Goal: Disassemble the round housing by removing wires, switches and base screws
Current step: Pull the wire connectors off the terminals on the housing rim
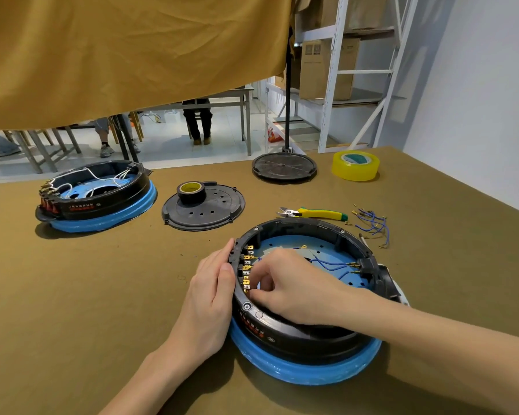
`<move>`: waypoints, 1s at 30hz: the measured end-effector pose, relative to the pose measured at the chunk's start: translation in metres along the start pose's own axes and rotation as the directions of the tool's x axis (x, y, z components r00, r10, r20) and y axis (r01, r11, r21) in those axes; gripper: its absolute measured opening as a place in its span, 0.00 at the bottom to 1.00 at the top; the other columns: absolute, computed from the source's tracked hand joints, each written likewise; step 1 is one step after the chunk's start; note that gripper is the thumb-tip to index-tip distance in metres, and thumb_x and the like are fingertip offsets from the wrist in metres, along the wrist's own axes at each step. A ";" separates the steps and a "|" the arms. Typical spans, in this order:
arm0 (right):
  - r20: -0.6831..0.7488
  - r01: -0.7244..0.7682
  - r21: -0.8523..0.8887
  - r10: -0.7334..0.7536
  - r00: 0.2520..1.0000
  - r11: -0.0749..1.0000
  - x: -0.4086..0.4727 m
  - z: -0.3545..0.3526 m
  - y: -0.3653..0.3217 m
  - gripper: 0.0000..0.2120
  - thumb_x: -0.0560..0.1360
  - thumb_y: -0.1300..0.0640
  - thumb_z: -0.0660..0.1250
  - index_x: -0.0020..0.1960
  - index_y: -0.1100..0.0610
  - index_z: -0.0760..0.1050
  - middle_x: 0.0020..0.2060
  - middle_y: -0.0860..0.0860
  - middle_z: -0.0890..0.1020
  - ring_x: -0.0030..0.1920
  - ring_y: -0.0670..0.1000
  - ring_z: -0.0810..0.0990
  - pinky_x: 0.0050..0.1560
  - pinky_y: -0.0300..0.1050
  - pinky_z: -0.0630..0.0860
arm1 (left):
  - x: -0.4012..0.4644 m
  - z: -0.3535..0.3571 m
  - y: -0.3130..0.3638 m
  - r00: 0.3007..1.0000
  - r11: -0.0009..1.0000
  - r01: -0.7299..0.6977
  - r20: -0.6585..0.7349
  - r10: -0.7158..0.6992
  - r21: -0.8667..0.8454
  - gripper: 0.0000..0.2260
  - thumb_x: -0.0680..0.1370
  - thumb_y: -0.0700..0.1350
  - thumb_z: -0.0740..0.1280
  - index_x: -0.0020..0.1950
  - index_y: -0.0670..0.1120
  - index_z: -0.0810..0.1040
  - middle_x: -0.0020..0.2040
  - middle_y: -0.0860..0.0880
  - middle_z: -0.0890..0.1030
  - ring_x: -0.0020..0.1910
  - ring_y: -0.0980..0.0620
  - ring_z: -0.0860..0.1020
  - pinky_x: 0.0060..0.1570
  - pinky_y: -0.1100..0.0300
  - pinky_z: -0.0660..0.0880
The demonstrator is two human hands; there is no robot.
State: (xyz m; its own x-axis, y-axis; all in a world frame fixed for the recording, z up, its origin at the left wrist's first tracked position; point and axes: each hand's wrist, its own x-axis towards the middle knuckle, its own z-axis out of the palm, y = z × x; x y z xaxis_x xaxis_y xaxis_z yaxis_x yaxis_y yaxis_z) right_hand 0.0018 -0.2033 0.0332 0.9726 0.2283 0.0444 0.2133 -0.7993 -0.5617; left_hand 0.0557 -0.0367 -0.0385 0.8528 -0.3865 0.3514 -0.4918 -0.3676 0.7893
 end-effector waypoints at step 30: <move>0.016 -0.039 0.070 0.038 0.999 0.997 -0.008 -0.004 0.004 0.07 0.81 0.56 0.68 0.52 0.56 0.85 0.29 0.44 0.79 0.30 0.38 0.76 0.31 0.27 0.67 | -0.004 0.002 0.004 1.000 1.000 -0.002 0.008 0.002 0.006 0.28 0.82 0.60 0.48 0.81 0.52 0.62 0.75 0.60 0.70 0.73 0.70 0.63 0.69 0.74 0.58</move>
State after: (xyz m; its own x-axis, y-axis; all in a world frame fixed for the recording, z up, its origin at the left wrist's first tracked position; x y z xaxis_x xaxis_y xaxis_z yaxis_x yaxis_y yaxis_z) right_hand -0.0048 -0.2101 0.0342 0.9785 0.2060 0.0099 0.1678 -0.7668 -0.6196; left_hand 0.0499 -0.0381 -0.0377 0.8504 -0.3942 0.3485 -0.4943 -0.3716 0.7858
